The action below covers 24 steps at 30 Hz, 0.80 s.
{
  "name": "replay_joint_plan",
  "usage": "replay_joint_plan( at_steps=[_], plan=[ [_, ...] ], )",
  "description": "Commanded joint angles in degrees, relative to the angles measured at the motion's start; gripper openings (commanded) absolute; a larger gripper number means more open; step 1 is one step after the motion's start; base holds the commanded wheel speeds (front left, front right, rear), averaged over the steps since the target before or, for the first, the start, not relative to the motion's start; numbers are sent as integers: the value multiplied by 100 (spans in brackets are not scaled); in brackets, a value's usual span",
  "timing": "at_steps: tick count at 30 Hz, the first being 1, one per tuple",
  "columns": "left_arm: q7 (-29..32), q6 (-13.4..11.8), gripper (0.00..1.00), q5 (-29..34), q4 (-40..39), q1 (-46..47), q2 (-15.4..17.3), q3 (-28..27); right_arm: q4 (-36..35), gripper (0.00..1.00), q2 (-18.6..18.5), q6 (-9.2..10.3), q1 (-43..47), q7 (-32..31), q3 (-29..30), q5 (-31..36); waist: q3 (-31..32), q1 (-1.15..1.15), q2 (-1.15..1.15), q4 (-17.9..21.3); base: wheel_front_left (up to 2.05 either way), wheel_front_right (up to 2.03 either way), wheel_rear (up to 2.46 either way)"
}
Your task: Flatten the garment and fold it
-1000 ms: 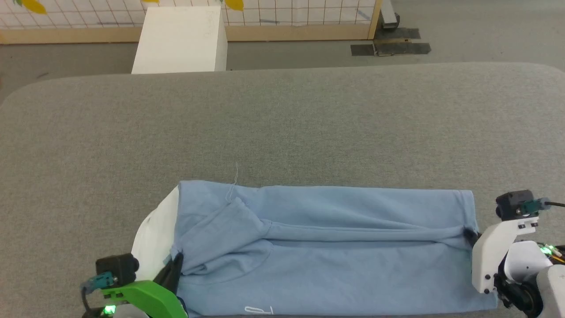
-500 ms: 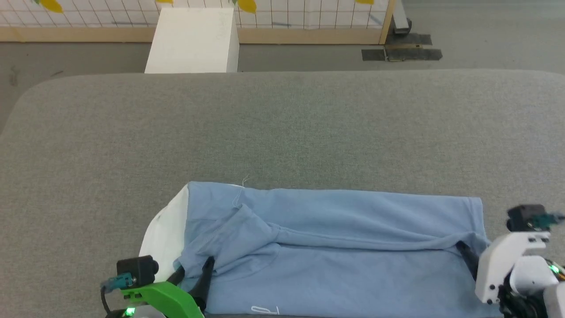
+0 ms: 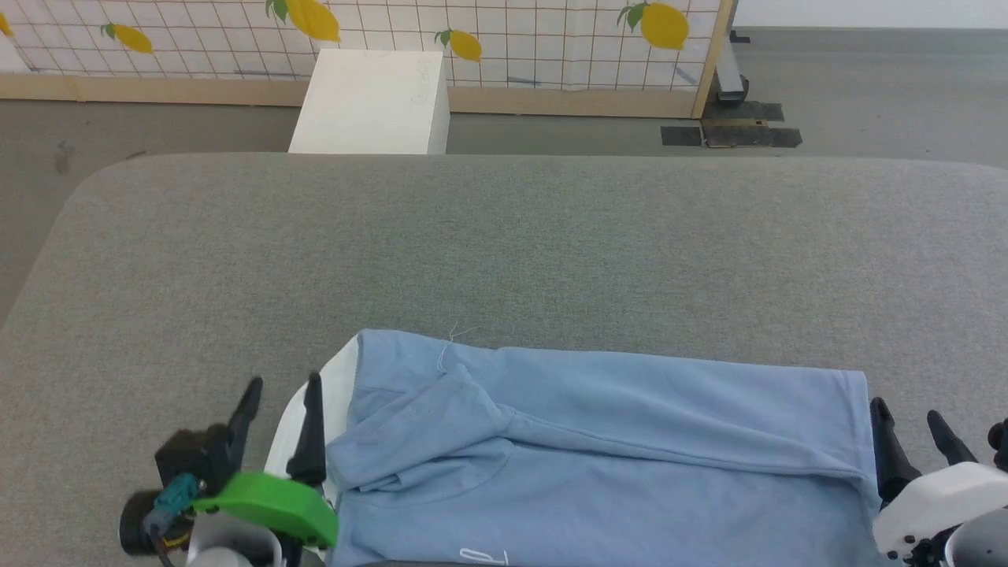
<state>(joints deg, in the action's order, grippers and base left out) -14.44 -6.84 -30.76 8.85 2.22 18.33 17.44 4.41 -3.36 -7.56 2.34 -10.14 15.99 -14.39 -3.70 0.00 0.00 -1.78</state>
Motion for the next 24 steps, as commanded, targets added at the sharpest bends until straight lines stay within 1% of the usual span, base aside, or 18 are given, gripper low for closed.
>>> replay_joint_plan(
  at_steps=[1, 4, 8, 13, 17, 18, 19, 20, 21, 22, 24],
  plan=[
    [-46, -57, 100, 193, -9, 221, -19, -91, 84, 100, 27, 8, -65, 65, 63, 58, -8, 0, 0, 17, 0, 0, 0],
    [-52, -59, 100, 617, -122, 416, -120, -255, 373, 100, 43, 8, -212, 41, 193, 48, -30, 0, 0, 40, 0, 0, 0],
    [-54, -19, 100, 1018, -231, 545, -339, -508, 944, 100, 46, 8, -467, -394, 329, -22, -43, 0, 0, 89, 0, 0, 0],
    [-55, 128, 100, 1303, -241, 567, -529, -773, 1567, 100, 47, 8, -800, -1318, 402, 186, -43, 0, 0, 151, 0, 0, 0],
    [-55, 245, 100, 1440, -210, 575, -638, -943, 1793, 100, 47, 8, -905, -2125, 268, 375, -51, 0, 0, 157, 0, 0, 0],
    [-55, 385, 100, 1518, -156, 607, -728, -1104, 1796, 90, 47, 8, -879, -2844, 99, 226, -61, 0, 0, 135, 0, 0, 0],
    [-55, 417, 100, 1534, -144, 618, -747, -1138, 1757, 47, 47, 8, -866, -2936, 76, 196, -65, 0, 0, 131, 0, 0, 0],
    [-55, 457, 100, 1559, -122, 629, -769, -1175, 1697, 29, 47, 8, -848, -3024, 61, 176, -69, 0, 0, 128, 0, 0, 0],
    [-55, 487, 100, 1579, -105, 639, -786, -1203, 1637, 13, 47, 8, -829, -3063, 44, 206, -70, 0, 0, 125, 0, 0, 0],
    [-55, 522, 100, 1600, -86, 650, -812, -1241, 1558, 0, 47, 8, -804, -3085, 37, 261, -72, 0, 0, 122, 0, 0, 0],
    [-55, 583, 100, 1638, -47, 658, -853, -1303, 1440, 0, 47, 8, -773, -3094, 64, 285, -71, 0, 0, 122, 0, 0, 0]
  ],
)
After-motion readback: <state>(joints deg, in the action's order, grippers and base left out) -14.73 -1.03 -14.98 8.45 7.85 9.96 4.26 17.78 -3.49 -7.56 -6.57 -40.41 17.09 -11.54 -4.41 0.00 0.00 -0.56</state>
